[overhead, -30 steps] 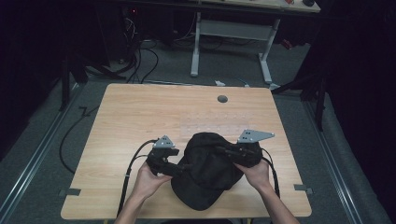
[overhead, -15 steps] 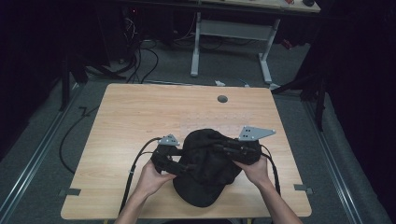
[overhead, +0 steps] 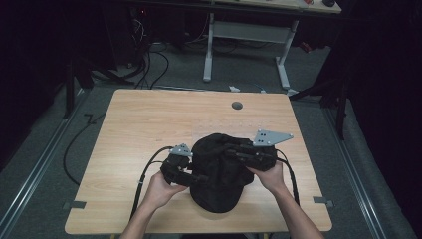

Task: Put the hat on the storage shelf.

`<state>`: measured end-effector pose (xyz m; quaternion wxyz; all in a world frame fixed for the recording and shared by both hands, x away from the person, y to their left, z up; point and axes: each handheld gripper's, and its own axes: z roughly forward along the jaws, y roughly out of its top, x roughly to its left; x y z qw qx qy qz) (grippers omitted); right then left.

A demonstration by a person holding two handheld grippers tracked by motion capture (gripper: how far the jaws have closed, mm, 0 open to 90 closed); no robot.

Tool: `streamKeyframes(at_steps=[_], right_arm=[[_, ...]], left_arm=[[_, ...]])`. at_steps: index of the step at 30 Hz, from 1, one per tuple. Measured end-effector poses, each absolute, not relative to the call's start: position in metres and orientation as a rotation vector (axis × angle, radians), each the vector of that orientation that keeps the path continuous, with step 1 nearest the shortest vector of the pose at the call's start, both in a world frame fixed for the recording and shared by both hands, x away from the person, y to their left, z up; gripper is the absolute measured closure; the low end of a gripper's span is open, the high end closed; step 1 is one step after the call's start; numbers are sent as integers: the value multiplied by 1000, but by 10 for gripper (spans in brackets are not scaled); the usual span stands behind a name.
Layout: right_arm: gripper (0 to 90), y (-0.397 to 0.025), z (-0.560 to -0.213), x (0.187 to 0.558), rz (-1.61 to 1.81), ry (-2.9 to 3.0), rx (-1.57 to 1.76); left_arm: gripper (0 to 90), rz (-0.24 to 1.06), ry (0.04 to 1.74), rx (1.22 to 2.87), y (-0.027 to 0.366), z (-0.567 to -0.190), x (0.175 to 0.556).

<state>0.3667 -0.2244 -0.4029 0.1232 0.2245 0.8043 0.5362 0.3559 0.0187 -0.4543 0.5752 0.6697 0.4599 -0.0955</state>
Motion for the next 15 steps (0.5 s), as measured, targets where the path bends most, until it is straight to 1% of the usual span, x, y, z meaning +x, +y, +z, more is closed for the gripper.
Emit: streamKeyframes(at_steps=[2, 6, 10, 15], right_arm=[[801, -225, -403, 367, 1558, 2339, 652], [799, -228, -403, 367, 1555, 2320, 658], [796, -230, -403, 368, 1549, 2306, 663], [779, -232, -402, 368, 1563, 2295, 653]], left_arm=[[434, -245, 1070, 1556, 20, -453, 356], [542, -295, 1025, 1538, 25, -452, 353], [619, -331, 991, 1544, 27, -449, 349], [666, -360, 961, 1541, 29, -443, 344]])
